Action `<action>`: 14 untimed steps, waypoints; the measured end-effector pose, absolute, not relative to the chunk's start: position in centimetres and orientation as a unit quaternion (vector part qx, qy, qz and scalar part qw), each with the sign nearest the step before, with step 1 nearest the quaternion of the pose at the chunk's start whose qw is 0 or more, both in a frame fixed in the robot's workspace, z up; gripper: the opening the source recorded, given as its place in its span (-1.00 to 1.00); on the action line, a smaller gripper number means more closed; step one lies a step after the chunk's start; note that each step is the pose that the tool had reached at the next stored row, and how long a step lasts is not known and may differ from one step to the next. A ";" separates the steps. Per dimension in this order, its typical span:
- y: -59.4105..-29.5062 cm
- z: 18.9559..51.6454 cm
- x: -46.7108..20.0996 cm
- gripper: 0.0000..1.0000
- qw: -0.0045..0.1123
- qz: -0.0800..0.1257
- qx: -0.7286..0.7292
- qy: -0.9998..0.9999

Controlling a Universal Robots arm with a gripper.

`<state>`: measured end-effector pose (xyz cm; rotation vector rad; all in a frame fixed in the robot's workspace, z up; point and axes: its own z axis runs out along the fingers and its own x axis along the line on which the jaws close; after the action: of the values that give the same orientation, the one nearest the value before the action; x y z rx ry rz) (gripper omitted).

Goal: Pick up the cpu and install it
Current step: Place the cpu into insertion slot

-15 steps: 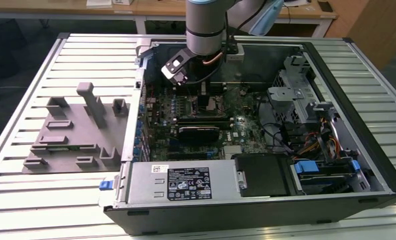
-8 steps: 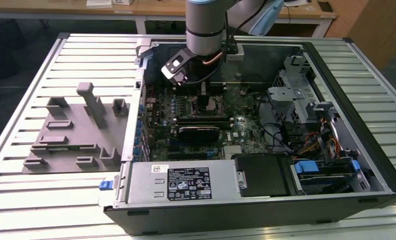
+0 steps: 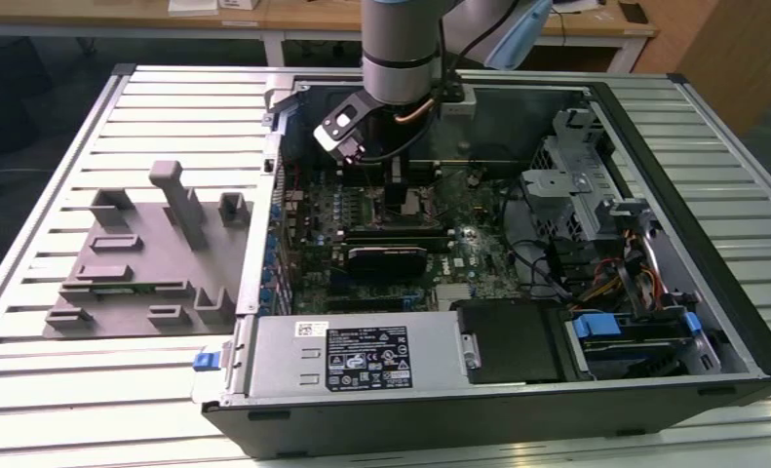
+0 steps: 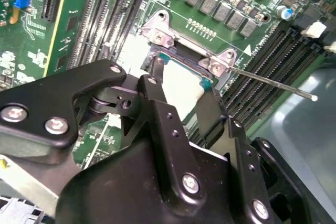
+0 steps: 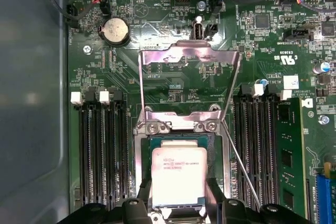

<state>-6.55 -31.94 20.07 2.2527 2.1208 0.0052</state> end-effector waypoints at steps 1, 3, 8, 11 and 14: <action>-32.0 20.1 -6.6 0.04 0.019 0.006 0.728 0.685; -32.0 20.1 -6.5 0.04 0.014 0.011 0.728 0.685; -32.1 20.3 -6.4 0.04 0.012 0.012 0.728 0.685; -32.2 20.3 -6.1 0.04 0.012 0.011 0.728 0.685; -32.4 20.3 -5.8 0.04 0.011 0.010 0.728 0.685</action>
<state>-5.81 -32.35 20.32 2.2714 2.1373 0.0320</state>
